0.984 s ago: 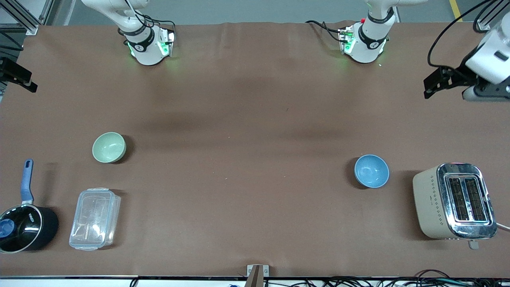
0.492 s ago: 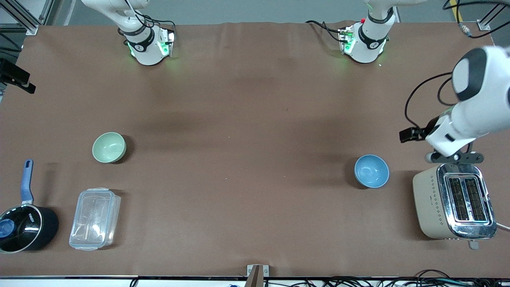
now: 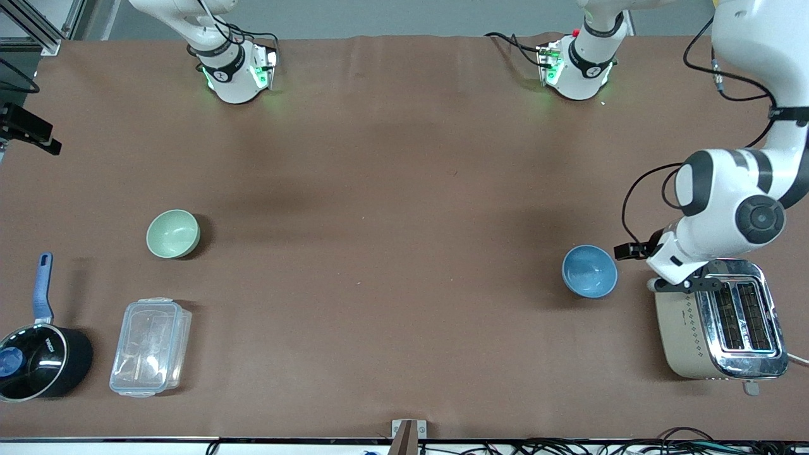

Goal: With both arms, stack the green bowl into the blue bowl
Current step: 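Reach the left gripper down to the blue bowl rim, then grasp the blue bowl with the left gripper while the right gripper reaches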

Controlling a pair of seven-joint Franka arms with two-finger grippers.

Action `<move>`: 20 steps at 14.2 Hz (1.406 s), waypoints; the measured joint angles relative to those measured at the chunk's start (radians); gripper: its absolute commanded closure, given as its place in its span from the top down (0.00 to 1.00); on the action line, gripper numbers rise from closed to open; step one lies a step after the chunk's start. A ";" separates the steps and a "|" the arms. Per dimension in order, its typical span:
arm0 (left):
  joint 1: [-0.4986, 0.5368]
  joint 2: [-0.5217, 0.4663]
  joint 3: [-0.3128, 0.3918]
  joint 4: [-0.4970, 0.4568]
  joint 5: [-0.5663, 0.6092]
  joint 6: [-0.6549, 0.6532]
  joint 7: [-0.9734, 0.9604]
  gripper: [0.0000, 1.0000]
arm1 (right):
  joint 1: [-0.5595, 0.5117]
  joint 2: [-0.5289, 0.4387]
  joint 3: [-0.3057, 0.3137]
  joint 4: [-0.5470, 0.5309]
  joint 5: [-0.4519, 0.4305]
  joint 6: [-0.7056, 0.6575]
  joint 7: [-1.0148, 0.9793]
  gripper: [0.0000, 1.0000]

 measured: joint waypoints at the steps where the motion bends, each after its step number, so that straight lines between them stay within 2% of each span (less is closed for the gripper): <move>1: -0.001 0.024 -0.001 0.000 0.000 0.028 -0.005 0.87 | 0.000 0.003 -0.002 -0.004 0.000 0.000 0.000 1.00; 3: -0.002 0.069 -0.002 0.000 0.000 0.082 -0.009 0.75 | 0.000 0.011 -0.008 -0.023 0.001 0.005 0.000 1.00; 5: -0.003 0.110 -0.003 0.000 0.000 0.127 -0.009 0.57 | -0.001 0.017 -0.030 -0.067 0.001 0.037 -0.003 1.00; 8: -0.007 0.146 -0.005 0.001 0.000 0.151 -0.009 0.16 | -0.003 0.021 -0.072 -0.151 0.013 0.113 -0.017 1.00; 9: -0.008 0.150 -0.005 0.002 0.000 0.153 -0.009 0.06 | -0.003 0.022 -0.094 -0.191 0.037 0.147 -0.040 1.00; 10: -0.010 0.151 -0.006 0.003 0.000 0.153 -0.009 0.01 | -0.004 0.024 -0.122 -0.237 0.067 0.188 -0.074 1.00; 12: -0.012 0.151 -0.009 0.008 0.000 0.154 -0.009 0.00 | -0.007 0.028 -0.179 -0.339 0.108 0.280 -0.138 1.00; 15: -0.011 0.131 -0.048 0.023 -0.001 0.147 -0.029 0.00 | -0.010 0.036 -0.222 -0.498 0.141 0.459 -0.182 1.00; 18: -0.014 0.125 -0.167 0.051 -0.001 0.113 -0.203 0.00 | -0.011 0.072 -0.240 -0.639 0.191 0.660 -0.275 1.00; 20: -0.029 0.124 -0.265 0.076 -0.001 0.086 -0.374 0.00 | -0.015 0.130 -0.248 -0.672 0.253 0.716 -0.325 1.00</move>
